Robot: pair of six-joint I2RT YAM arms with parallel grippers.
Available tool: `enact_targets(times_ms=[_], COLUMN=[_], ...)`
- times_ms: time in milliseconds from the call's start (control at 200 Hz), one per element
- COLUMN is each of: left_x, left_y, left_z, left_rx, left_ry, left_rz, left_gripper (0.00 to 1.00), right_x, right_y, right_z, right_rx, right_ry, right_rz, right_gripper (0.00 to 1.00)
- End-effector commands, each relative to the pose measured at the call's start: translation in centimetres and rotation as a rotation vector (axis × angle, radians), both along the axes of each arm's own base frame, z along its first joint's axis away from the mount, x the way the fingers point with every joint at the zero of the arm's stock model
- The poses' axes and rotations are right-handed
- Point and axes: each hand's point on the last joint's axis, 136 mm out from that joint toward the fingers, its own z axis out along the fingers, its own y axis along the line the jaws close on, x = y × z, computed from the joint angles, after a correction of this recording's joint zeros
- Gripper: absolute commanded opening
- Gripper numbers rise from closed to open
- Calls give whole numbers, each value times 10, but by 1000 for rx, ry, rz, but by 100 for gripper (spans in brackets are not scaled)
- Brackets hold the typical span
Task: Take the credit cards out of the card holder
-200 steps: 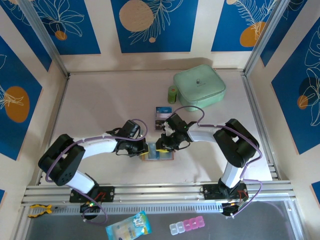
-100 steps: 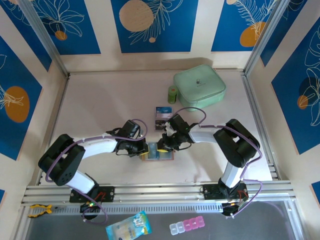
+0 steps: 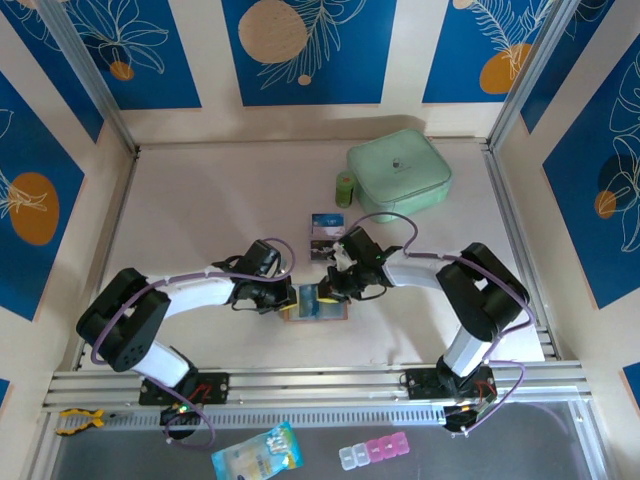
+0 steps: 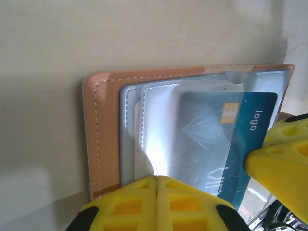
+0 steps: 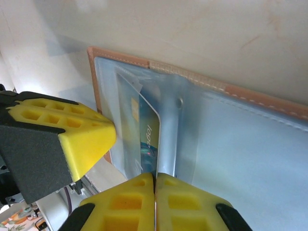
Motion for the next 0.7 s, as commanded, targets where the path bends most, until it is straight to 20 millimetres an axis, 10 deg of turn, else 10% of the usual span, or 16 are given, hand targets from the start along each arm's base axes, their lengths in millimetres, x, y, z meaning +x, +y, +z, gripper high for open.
enact_targets(times_ms=[0,695], left_x=[-11,-9], left_y=[11,9], left_z=[-12,-10], left_rx=[63,55], left_ry=[46,42], left_rz=[6,-2], left_gripper=[2,2], right_x=[-5,1], right_y=[-13,-31], right_z=[1,23], right_rx=[-50,-146], right_ry=[1,-46], right_rz=[27,77], right_gripper=[7,7])
